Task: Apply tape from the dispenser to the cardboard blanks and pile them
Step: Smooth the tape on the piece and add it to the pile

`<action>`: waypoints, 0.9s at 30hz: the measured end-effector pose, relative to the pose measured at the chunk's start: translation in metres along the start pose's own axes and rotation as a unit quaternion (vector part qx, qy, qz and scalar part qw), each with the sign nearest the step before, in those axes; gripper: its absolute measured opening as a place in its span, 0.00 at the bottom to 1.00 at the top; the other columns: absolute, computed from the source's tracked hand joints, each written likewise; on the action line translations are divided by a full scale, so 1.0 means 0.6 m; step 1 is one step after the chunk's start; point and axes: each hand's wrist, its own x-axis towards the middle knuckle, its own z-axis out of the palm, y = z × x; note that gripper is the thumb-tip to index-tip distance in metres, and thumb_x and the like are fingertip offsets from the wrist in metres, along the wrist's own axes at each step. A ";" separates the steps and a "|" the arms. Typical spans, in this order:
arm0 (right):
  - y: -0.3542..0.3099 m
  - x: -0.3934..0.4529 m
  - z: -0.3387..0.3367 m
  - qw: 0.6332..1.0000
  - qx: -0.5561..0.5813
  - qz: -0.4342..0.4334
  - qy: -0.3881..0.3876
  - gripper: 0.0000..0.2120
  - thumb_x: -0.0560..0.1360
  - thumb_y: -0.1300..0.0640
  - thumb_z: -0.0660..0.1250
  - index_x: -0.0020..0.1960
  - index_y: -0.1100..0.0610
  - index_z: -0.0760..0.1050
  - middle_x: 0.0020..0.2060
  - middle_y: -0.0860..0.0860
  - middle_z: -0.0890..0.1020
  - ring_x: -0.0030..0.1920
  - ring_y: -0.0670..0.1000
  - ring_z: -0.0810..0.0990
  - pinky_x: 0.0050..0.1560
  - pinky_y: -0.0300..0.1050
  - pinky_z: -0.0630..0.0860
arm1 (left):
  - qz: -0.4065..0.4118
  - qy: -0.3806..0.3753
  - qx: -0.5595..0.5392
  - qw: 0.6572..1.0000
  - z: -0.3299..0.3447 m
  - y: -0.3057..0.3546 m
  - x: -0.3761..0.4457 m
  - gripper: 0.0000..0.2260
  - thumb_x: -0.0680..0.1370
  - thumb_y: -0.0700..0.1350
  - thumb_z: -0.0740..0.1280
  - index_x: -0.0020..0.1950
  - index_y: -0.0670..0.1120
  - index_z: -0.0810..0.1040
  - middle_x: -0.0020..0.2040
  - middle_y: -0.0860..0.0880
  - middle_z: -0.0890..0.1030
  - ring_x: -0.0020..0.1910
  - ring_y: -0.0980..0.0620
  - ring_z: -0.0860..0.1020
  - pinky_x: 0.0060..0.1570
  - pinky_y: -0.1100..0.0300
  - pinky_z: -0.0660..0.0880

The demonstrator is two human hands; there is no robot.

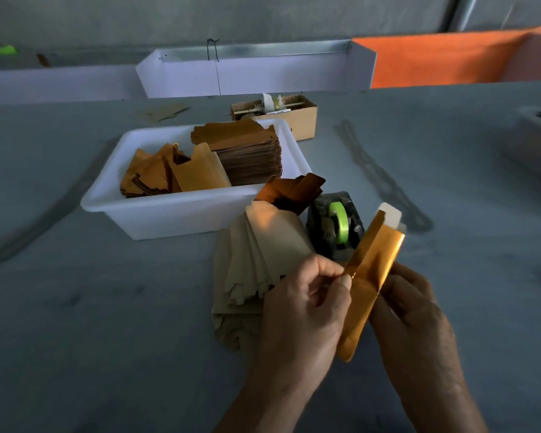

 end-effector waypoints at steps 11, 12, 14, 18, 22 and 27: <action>-0.005 0.015 -0.020 0.998 -0.054 -0.035 -0.021 0.12 0.72 0.59 0.69 0.33 0.46 0.77 0.49 0.37 0.77 0.44 0.37 0.76 0.42 0.31 0.69 | -0.034 0.022 -0.014 0.999 0.005 0.006 0.004 0.05 0.77 0.47 0.67 0.41 0.52 0.78 0.34 0.53 0.81 0.31 0.57 0.78 0.30 0.67 0.73; 0.000 0.014 -0.029 0.999 -0.031 -0.026 -0.011 0.11 0.72 0.59 0.69 0.34 0.46 0.78 0.51 0.39 0.78 0.46 0.38 0.77 0.45 0.36 0.71 | -0.048 0.029 -0.039 0.998 0.005 0.008 0.005 0.06 0.77 0.46 0.67 0.40 0.51 0.78 0.32 0.54 0.80 0.30 0.59 0.76 0.29 0.68 0.71; 0.005 0.009 -0.051 0.999 0.001 -0.037 0.022 0.08 0.72 0.54 0.68 0.35 0.43 0.80 0.51 0.42 0.80 0.47 0.43 0.79 0.47 0.35 0.74 | -0.084 0.031 -0.103 0.991 0.003 0.012 0.006 0.08 0.76 0.43 0.68 0.37 0.49 0.78 0.29 0.54 0.78 0.30 0.59 0.73 0.28 0.69 0.68; -0.022 -0.007 -0.086 0.994 0.090 -0.066 -0.021 0.15 0.63 0.35 0.66 0.42 0.44 0.81 0.38 0.47 0.83 0.38 0.44 0.82 0.41 0.41 0.80 | -0.105 0.035 -0.124 0.986 0.001 0.015 0.002 0.09 0.76 0.42 0.68 0.35 0.49 0.77 0.27 0.54 0.77 0.26 0.60 0.72 0.25 0.69 0.67; -0.066 -0.004 -0.084 0.977 0.108 -0.106 -0.152 0.15 0.62 0.36 0.70 0.41 0.44 0.83 0.34 0.48 0.83 0.33 0.42 0.80 0.33 0.32 0.76 | -0.087 0.025 -0.100 0.991 -0.006 0.022 -0.001 0.06 0.77 0.43 0.67 0.40 0.48 0.79 0.30 0.48 0.79 0.29 0.55 0.74 0.28 0.63 0.69; -0.096 0.010 -0.069 0.963 0.113 -0.109 -0.220 0.10 0.62 0.50 0.66 0.40 0.42 0.84 0.34 0.47 0.83 0.34 0.41 0.79 0.32 0.31 0.74 | -0.071 0.039 -0.071 0.994 -0.013 0.029 -0.004 0.04 0.75 0.48 0.69 0.42 0.49 0.80 0.37 0.49 0.83 0.36 0.52 0.81 0.38 0.53 0.78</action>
